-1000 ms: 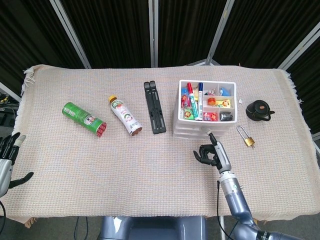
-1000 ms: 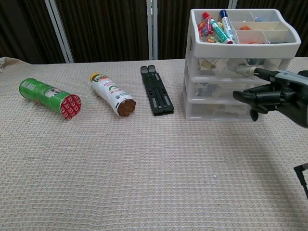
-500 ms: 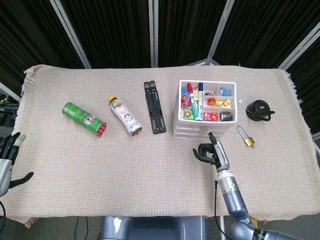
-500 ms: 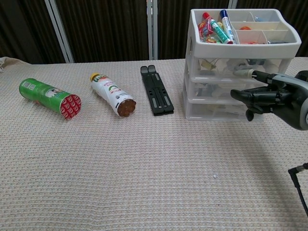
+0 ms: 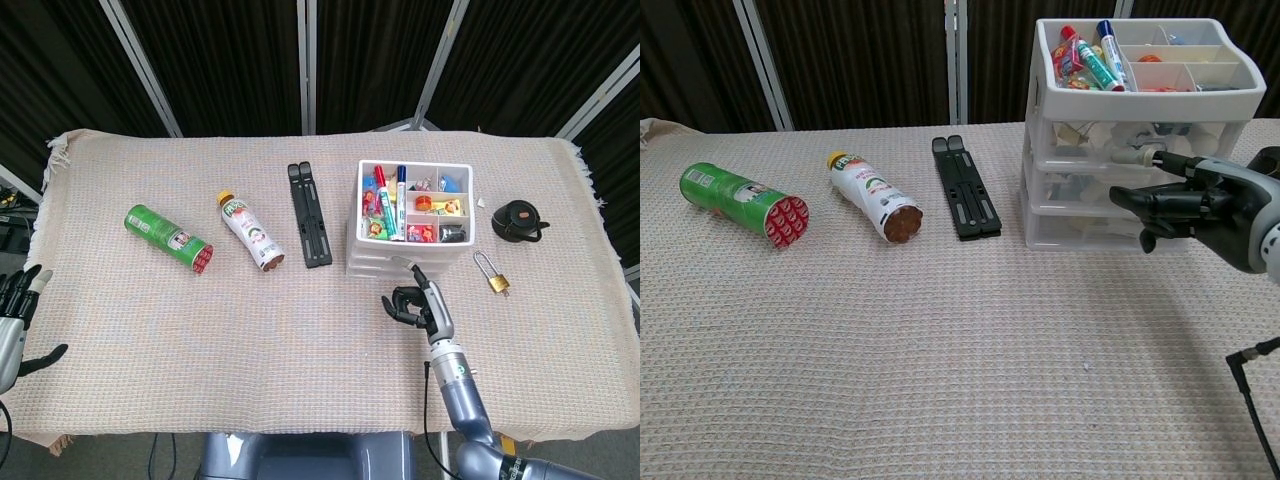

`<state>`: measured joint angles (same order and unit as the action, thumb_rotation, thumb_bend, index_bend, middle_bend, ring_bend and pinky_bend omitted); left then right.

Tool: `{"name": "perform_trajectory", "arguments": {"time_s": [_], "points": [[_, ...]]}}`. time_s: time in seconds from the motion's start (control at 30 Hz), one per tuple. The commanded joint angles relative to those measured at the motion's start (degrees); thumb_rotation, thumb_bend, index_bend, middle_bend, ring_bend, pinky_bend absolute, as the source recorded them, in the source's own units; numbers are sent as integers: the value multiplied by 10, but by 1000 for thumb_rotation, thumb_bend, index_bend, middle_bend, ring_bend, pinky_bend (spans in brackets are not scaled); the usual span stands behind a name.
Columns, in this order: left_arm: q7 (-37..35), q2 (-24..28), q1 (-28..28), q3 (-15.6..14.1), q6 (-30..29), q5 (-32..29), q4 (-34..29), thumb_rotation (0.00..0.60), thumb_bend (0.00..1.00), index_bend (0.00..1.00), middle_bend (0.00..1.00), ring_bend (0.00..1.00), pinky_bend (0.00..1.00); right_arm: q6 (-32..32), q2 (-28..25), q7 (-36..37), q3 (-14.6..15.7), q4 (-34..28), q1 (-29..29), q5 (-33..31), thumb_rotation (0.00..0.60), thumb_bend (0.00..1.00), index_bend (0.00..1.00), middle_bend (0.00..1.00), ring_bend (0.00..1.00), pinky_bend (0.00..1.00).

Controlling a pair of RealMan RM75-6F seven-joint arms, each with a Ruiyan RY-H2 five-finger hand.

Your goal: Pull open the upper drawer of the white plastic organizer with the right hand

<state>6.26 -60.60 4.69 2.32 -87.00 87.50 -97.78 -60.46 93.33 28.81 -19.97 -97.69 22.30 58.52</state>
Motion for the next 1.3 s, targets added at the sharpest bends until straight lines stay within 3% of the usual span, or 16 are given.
{"name": "perform_trajectory", "arguments": {"time_s": [0.03,0.9,1.3], "points": [[-1,0,0,0,0,0,0,600,19,0,0,0,0,2,2,1,-1,2,1,-1,600,293,222,795,852,686],[4,1,2,-3,5,2,-2,600,18,0,0,0,0,8,29,-5,-22,24,11,-25,600,293,202,795,852,686],[6,-1,3,-5,8,5,-2,600,18,0,0,0,0,4,50,-22,-31,35,23,-35,600,305,245,795,852,686]]}}
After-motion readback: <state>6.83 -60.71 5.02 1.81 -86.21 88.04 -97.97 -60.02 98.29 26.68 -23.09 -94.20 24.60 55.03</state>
